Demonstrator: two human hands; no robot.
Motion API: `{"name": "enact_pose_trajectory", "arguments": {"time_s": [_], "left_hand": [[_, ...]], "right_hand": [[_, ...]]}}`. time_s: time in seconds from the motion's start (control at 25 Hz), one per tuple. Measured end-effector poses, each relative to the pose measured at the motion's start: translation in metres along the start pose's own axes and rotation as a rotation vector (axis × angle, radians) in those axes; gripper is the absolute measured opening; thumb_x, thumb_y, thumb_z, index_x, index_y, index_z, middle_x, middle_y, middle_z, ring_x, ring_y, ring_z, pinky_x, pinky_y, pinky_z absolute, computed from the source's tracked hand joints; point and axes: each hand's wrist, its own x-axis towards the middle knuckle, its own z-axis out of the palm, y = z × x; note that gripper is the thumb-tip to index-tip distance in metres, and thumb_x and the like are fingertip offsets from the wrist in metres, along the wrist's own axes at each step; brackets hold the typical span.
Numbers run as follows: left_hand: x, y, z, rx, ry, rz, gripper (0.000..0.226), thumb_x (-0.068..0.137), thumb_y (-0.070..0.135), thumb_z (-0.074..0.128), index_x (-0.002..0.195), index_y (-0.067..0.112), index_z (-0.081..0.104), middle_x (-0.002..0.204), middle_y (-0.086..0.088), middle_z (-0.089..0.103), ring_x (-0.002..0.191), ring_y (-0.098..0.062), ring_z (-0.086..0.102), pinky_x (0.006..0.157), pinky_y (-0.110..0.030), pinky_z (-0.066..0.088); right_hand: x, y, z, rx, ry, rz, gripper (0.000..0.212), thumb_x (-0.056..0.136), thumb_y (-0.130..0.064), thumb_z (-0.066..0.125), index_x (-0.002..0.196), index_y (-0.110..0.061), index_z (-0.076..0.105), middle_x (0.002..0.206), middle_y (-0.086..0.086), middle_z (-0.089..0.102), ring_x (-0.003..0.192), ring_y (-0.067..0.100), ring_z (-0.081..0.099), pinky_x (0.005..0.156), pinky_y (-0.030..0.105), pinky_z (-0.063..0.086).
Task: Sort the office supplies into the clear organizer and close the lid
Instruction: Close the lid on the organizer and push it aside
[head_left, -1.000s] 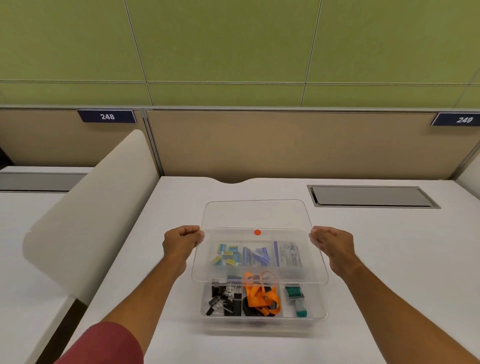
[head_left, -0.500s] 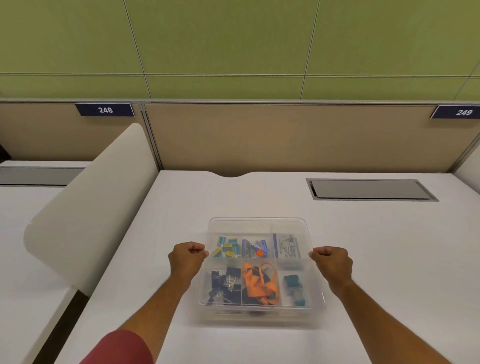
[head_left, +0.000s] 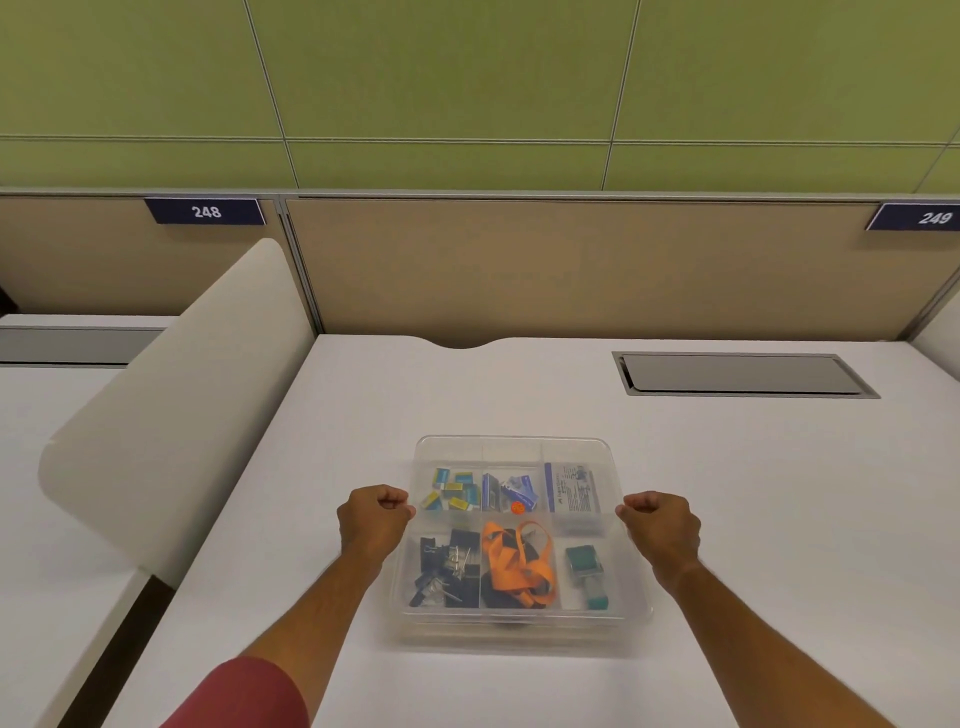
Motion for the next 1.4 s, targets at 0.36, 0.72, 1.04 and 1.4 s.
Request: {"name": "enact_pose_trajectory", "arguments": {"time_s": [0.36,0.72,1.04,1.4], "left_hand": [[0.013,0.003,0.000,0.037,-0.075,-0.042,0.018,0.076,0.005,0.077,0.092,0.012,0.069,0.096,-0.006,0.067,0.086,-0.026,0.065,0.077,-0.037,0.058],[0.027,0.014,0.002,0.217,-0.137,-0.014,0.012,0.075,0.001,0.075,0.077,0.008,0.065,0.085,-0.012,0.066,0.080,-0.031,0.067,0.077,-0.045,0.059],[0.049,0.019,0.013,0.178,-0.111,-0.058,0.023,0.084,0.023,0.071,0.077,0.004,0.060,0.086,-0.017,0.067,0.081,-0.032,0.067,0.080,-0.046,0.058],[0.094,0.039,0.037,-0.064,-0.064,-0.197,0.024,0.083,0.029,0.073,0.073,0.010,0.062,0.088,-0.012,0.068,0.080,-0.027,0.064,0.076,-0.038,0.058]], "right_hand": [[0.005,-0.005,0.003,-0.159,-0.058,-0.073,0.034,0.087,-0.019,0.067,0.120,-0.014,0.066,0.112,0.012,0.071,0.086,0.026,0.065,0.089,0.040,0.052],[0.013,-0.014,0.005,-0.183,-0.083,-0.005,0.034,0.077,-0.018,0.072,0.109,-0.016,0.063,0.108,0.008,0.067,0.083,0.024,0.062,0.076,0.034,0.053],[0.039,-0.023,0.019,-0.096,0.011,0.005,0.024,0.086,-0.033,0.068,0.082,-0.010,0.063,0.085,0.008,0.068,0.080,0.027,0.064,0.076,0.038,0.054],[0.085,-0.041,0.043,0.025,-0.019,0.039,0.038,0.086,-0.038,0.068,0.109,-0.008,0.067,0.115,0.010,0.067,0.106,0.029,0.061,0.095,0.042,0.049]]}}
